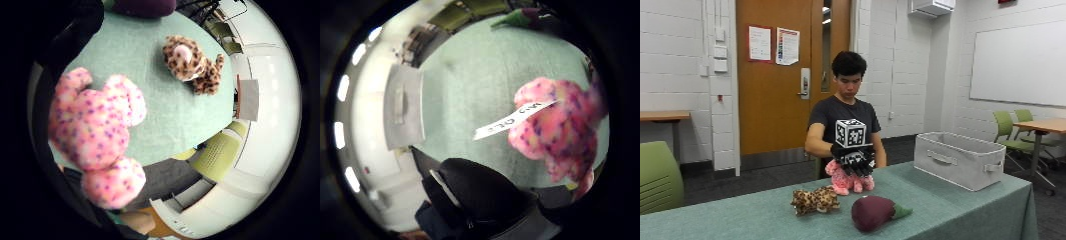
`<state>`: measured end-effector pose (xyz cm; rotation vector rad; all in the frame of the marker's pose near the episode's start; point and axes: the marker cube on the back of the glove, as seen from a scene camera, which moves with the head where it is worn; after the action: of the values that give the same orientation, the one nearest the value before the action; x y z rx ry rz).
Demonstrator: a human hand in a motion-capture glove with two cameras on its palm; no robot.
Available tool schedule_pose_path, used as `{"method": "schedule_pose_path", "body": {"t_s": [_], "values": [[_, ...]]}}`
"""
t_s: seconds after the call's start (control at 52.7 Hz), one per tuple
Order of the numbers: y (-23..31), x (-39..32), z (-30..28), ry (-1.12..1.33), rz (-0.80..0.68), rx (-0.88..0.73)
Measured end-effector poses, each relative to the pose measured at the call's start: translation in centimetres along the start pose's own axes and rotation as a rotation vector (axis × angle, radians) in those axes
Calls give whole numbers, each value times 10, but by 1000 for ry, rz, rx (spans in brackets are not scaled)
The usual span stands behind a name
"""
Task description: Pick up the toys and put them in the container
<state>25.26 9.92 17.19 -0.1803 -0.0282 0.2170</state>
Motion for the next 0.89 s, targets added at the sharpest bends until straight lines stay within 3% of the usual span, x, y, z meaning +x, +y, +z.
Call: {"method": "schedule_pose_path", "body": {"t_s": [0.323, 0.57, 0.779, 0.893], "values": [[1, 12, 49, 2, -11, -61], [12, 9, 57, -43, -23, 42], [7, 4, 45, 10, -6, 229], [-3, 2, 42, 48, -34, 199]]}}
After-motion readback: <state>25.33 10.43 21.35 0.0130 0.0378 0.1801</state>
